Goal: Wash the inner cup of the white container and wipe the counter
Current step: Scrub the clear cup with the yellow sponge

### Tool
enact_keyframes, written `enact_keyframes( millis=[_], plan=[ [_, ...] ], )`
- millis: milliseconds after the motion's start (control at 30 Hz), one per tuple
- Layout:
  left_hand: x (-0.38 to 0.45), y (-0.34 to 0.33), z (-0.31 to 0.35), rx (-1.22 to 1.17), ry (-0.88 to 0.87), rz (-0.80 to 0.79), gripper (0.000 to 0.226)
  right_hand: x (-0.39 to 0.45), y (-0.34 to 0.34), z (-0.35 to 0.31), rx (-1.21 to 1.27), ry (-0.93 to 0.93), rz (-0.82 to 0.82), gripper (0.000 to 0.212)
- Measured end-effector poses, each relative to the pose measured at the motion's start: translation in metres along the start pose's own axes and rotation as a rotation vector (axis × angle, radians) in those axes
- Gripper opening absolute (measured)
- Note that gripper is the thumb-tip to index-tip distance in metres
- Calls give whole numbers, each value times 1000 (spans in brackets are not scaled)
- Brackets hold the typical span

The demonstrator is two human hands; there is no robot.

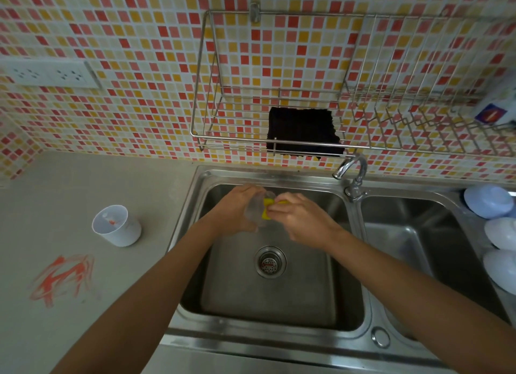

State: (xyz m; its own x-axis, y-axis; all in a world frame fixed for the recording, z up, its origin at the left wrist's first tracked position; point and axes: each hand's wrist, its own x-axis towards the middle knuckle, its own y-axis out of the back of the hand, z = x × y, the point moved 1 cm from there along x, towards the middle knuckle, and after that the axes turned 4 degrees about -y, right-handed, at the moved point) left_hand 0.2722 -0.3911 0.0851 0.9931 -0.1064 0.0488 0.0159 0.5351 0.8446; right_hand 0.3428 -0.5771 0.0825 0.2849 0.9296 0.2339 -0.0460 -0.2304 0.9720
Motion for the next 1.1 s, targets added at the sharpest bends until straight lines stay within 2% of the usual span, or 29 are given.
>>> enact_keyframes(
  millis=[233,367,467,533,633,767,833,900,933,967,1033,1100],
  plan=[
    [3,9,0,-108,49,18,80,-1,-9,-4,-33,-28,210,16],
    [1,-5,-5,-167,110,54,84,-4,-10,-9,-66,-53,314,20],
    [-7,-17,-2,-46,193,210,102,-5,-14,-14,-54,-69,337,23],
    [-10,-23,-1,97,189,332,101,-5,-14,-18,-11,-124,341,26],
    [-11,-26,1,96,161,364,96,-3,-11,-25,70,-194,310,28],
    [-11,-24,2,81,136,400,87,1,-8,-30,107,-193,278,25],
    [-9,-18,2,97,87,407,79,5,-4,-32,315,-312,241,26],
    [-8,-10,-1,102,56,396,77,10,7,-36,714,-548,187,24],
    [-8,-5,-2,86,52,394,80,12,10,-37,910,-615,164,23],
    [-8,0,-2,69,41,390,82,14,12,-38,987,-628,159,23],
    [-7,8,-2,73,-4,372,83,17,14,-37,918,-576,171,23],
    [-5,12,2,117,-50,352,79,17,13,-29,654,-444,182,26]
  ],
)
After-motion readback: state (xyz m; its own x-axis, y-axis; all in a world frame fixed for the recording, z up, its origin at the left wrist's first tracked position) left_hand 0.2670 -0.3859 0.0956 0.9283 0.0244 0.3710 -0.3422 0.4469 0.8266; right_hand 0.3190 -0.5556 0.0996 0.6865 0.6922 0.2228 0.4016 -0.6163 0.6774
